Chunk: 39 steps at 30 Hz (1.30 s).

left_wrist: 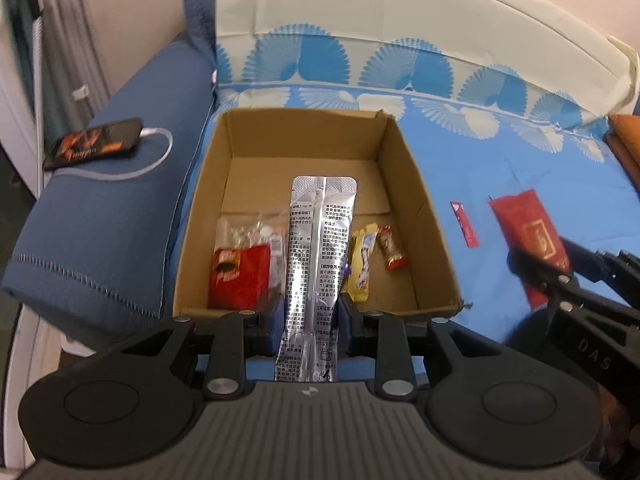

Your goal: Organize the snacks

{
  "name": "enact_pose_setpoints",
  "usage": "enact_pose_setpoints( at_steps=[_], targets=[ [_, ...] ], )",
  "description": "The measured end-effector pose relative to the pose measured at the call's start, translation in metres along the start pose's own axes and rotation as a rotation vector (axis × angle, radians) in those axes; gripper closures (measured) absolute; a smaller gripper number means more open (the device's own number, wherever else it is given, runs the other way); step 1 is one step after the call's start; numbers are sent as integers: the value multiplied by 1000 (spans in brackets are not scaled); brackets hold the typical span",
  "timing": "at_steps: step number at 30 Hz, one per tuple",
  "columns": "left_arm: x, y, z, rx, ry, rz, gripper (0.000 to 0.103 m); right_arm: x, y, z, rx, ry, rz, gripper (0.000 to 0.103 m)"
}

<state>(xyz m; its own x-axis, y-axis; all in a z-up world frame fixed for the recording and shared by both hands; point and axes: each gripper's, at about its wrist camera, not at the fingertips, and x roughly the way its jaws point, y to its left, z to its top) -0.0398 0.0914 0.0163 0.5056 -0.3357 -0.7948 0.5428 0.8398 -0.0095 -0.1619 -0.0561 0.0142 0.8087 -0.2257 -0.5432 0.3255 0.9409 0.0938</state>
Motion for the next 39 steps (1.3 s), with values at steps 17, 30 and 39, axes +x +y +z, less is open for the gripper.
enact_pose_setpoints(
  at_steps=[17,30,39],
  targets=[
    [-10,17,-17,-35,-43,-49,72,-12,26,-2,-71,-11,-56,55],
    [-10,16,-17,-40,-46,-50,72,-10,26,-3,-78,-2,-59,55],
    [-8,16,-16,-39,-37,-49,72,-7,24,-2,-79,11,-55,55]
  ],
)
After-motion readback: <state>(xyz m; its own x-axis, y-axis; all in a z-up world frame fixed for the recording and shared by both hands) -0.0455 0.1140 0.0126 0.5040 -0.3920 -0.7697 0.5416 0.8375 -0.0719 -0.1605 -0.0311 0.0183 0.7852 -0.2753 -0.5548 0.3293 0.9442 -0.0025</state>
